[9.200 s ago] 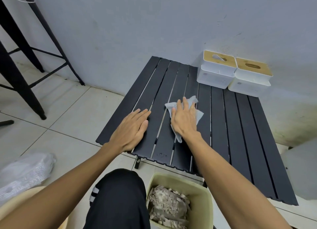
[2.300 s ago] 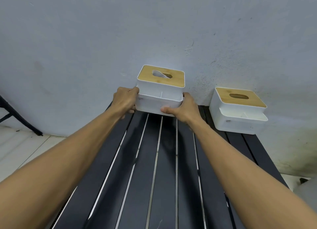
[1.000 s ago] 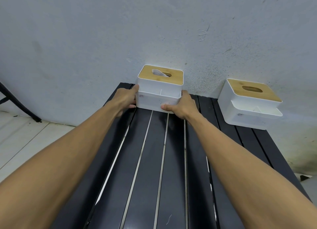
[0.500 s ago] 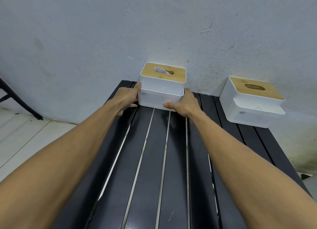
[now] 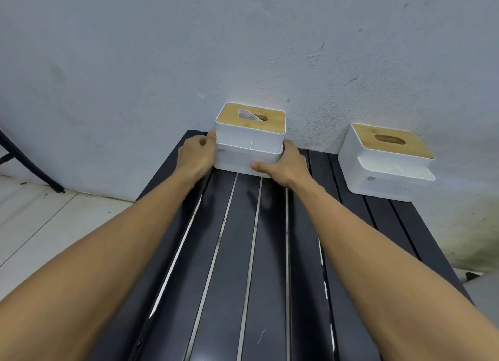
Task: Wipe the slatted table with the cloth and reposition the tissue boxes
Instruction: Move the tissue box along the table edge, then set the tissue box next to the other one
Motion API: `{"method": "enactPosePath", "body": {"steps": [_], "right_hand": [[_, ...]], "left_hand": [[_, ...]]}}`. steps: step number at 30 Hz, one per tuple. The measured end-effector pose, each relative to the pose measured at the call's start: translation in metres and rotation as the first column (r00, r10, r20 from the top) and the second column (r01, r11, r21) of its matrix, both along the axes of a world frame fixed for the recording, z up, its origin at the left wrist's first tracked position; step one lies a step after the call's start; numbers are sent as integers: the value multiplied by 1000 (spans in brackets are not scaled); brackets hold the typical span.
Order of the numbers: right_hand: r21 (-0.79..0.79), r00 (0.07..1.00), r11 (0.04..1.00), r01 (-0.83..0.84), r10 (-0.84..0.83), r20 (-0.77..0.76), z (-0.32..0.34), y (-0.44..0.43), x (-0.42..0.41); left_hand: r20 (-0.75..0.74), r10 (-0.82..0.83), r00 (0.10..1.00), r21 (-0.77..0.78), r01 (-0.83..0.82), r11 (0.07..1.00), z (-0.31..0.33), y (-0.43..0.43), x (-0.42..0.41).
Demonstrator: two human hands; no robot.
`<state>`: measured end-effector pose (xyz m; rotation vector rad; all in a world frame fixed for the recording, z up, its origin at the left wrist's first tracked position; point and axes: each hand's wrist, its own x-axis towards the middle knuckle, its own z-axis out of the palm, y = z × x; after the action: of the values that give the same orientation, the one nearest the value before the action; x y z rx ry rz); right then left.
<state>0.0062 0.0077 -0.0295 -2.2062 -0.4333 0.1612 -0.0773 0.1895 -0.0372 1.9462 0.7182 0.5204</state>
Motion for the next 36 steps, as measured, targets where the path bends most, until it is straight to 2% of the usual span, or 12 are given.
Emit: {"method": "enactPosePath", "body": {"steps": [4, 9, 14, 20, 22, 24, 26, 28, 30, 32, 34, 36], "right_hand": [[-93, 994, 995, 30, -20, 104, 11, -13, -6], [-296, 940, 950, 95, 12, 340, 33, -52, -11], [-357, 844, 906, 227, 0, 537, 60, -115, -3], [-348, 827, 881, 320, -80, 557, 71, -197, 23], [-331, 830, 872, 360, -137, 540, 68, -219, 33], [-277, 843, 878, 390, -220, 490, 62, -237, 42], [-194, 870, 890, 413, -322, 374, 54, -250, 50], [-76, 897, 905, 418, -398, 192, 46, -260, 56], [58, 922, 921, 386, -386, -7, 39, -266, 60], [113, 938, 936, 334, -319, -133, 31, -269, 63], [121, 943, 946, 300, -276, -185, 23, -268, 66], [133, 944, 946, 295, -267, -195, 16, -266, 68]], "left_hand": [[92, 60, 994, 366, -90, 926, 13, -22, -7], [108, -122, 987, 608, 31, 794, 34, -63, -3], [115, -249, 962, 655, 115, 746, 55, -122, 17], [55, -334, 941, 639, 224, 736, 62, -194, 50], [31, -376, 926, 571, 292, 767, 59, -214, 62], [16, -415, 910, 432, 368, 824, 54, -234, 73], [7, -435, 900, 227, 423, 877, 49, -250, 82], [15, -440, 898, 3, 440, 898, 43, -261, 89], [8, -431, 902, -190, 424, 885, 38, -268, 95], [8, -425, 905, -327, 404, 854, 32, -272, 100], [17, -439, 898, -402, 408, 820, 27, -273, 105], [-1, -459, 888, -404, 419, 813, 23, -273, 107]]}}
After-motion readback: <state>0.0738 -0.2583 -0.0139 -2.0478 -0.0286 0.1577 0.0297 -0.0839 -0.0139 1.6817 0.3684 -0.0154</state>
